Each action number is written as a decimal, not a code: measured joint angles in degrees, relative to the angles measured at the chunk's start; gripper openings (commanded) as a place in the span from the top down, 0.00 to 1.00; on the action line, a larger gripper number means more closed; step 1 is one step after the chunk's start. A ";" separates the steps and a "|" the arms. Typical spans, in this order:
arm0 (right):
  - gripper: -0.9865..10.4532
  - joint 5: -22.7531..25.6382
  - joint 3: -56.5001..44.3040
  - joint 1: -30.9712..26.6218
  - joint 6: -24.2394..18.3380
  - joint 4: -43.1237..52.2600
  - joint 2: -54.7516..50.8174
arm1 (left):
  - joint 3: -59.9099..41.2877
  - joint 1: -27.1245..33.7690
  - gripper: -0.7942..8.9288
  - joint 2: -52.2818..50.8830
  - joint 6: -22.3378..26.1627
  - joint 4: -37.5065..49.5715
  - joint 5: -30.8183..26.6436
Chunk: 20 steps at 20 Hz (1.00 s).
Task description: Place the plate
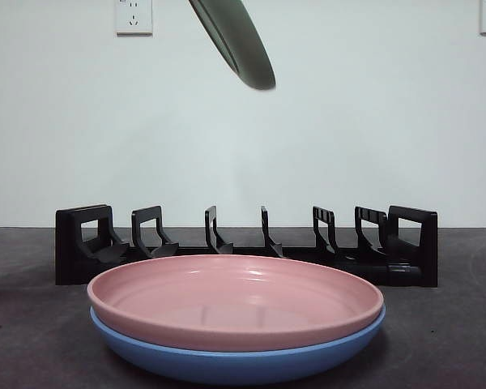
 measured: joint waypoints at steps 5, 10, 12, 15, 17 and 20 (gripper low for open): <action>0.90 5.49 -23.85 6.16 -1.20 19.89 -14.34 | 0.00 0.00 0.60 0.00 -0.02 0.31 0.00; 0.90 13.88 -44.26 10.19 -4.92 27.21 -29.27 | 0.00 0.00 0.60 0.00 -0.02 0.39 0.00; 0.90 17.77 -50.84 11.50 -6.86 24.70 -34.73 | 0.00 0.00 0.60 0.00 -0.02 0.39 0.00; 0.90 20.68 -53.70 13.38 -9.27 15.10 -42.29 | 0.00 0.00 0.60 0.00 -0.02 0.37 0.00; 0.90 22.29 -53.48 14.75 -10.69 7.63 -46.40 | 0.00 0.00 0.60 0.00 -0.02 0.37 0.00; 0.90 24.61 -53.46 17.18 -12.00 -5.60 -48.02 | 0.00 0.00 0.60 0.00 -0.04 0.31 0.00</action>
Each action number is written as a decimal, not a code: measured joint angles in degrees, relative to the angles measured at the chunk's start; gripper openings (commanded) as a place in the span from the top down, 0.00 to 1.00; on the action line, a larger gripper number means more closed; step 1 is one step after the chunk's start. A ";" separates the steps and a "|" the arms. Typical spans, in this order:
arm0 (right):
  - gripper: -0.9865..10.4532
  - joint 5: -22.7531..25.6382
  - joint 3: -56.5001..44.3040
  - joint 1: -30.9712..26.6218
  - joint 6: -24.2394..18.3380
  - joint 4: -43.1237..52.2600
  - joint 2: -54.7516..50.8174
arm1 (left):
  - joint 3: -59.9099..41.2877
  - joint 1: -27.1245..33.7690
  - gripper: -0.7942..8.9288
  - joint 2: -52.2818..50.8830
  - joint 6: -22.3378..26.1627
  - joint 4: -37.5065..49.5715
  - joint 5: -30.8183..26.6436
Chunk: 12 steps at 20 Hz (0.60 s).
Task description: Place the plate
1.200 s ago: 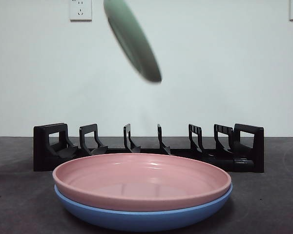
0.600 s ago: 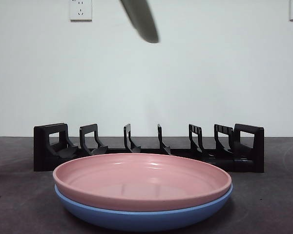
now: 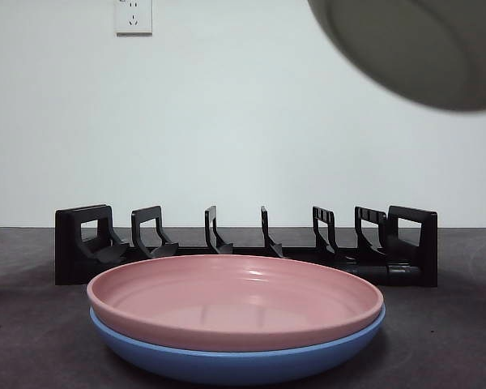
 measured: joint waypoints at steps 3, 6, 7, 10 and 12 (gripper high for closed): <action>0.90 2.32 -0.02 3.74 -1.25 -6.91 0.94 | 0.00 0.00 0.60 0.00 -0.13 -0.94 0.00; 0.90 3.10 -0.02 7.65 -2.95 -6.05 2.08 | 0.00 0.00 0.60 0.00 -0.13 -0.94 0.00; 0.90 3.34 -0.02 8.85 -3.48 -6.08 3.32 | 0.00 0.00 0.60 0.00 -0.11 -0.94 0.00; 0.90 3.39 -0.02 11.87 -5.99 -5.99 9.05 | 0.00 0.00 0.60 0.00 -0.13 -0.94 0.00; 0.90 3.32 -0.02 13.05 -7.63 -5.88 13.07 | 0.00 0.00 0.60 0.00 -0.13 -0.92 0.00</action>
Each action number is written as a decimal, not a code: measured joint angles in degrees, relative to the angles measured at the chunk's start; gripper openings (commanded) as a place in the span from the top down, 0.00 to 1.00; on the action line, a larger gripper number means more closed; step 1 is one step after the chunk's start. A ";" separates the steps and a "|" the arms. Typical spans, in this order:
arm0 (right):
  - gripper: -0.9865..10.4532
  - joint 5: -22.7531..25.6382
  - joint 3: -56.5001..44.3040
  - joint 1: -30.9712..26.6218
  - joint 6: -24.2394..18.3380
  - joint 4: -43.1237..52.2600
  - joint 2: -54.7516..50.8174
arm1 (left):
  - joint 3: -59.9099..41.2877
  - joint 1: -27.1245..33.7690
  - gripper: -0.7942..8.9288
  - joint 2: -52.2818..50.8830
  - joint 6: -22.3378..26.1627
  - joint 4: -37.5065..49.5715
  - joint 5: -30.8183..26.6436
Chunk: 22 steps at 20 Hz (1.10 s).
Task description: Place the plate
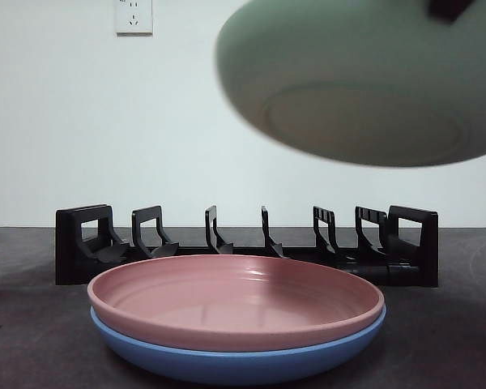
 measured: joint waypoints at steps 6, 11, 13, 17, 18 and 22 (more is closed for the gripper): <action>0.90 -8.07 0.00 0.46 -1.77 6.54 8.74 | 0.00 0.00 0.60 0.00 0.02 0.13 0.00; 0.90 -11.96 0.00 0.13 -2.58 12.63 13.60 | 0.00 0.00 0.60 0.00 0.00 0.17 0.00; 0.90 -11.96 0.02 -0.22 -3.28 13.16 15.65 | 0.00 0.00 0.60 0.00 0.00 0.17 0.00; 0.90 -11.93 0.02 -0.61 -4.44 14.03 19.98 | 0.00 0.00 0.60 0.00 0.02 0.28 0.00; 0.90 -11.91 0.02 -0.68 -4.59 14.45 20.61 | 0.00 0.00 0.60 0.00 0.02 0.26 0.00; 0.90 -11.85 0.02 -2.10 -4.74 15.43 23.19 | 0.00 0.00 0.60 0.00 0.02 0.28 0.00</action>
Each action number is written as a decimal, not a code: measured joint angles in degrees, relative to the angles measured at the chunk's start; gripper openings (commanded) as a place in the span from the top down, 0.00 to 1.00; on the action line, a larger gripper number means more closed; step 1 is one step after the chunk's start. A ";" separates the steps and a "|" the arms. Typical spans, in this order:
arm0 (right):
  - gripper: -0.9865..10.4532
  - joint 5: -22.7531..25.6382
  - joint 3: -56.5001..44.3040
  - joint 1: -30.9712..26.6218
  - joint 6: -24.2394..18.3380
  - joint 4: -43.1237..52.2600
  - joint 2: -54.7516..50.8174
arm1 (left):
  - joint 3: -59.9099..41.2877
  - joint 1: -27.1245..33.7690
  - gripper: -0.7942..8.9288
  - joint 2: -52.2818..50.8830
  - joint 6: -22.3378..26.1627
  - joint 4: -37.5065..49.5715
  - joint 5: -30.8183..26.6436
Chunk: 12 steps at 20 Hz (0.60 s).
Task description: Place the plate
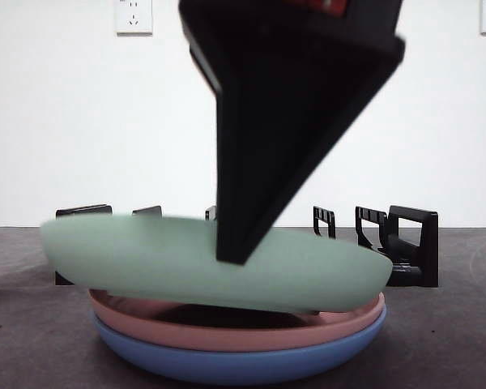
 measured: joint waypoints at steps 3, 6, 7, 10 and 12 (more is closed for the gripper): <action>0.90 0.13 0.00 -1.42 0.00 0.44 0.92 | 0.00 0.00 0.60 0.00 0.00 0.04 0.00; 0.82 0.15 0.00 -2.67 -0.02 0.55 1.16 | 0.00 0.00 0.60 0.00 0.00 0.09 0.00; 0.78 0.17 0.00 -2.71 0.00 0.59 1.18 | 0.00 0.00 0.60 0.00 0.00 0.11 0.00; 0.75 0.13 0.00 -2.64 0.00 0.72 1.18 | 0.00 0.00 0.60 0.00 0.00 0.22 0.00; 0.69 -1.36 0.28 -2.67 0.35 0.07 1.18 | 0.00 0.00 0.60 0.00 0.00 0.22 0.00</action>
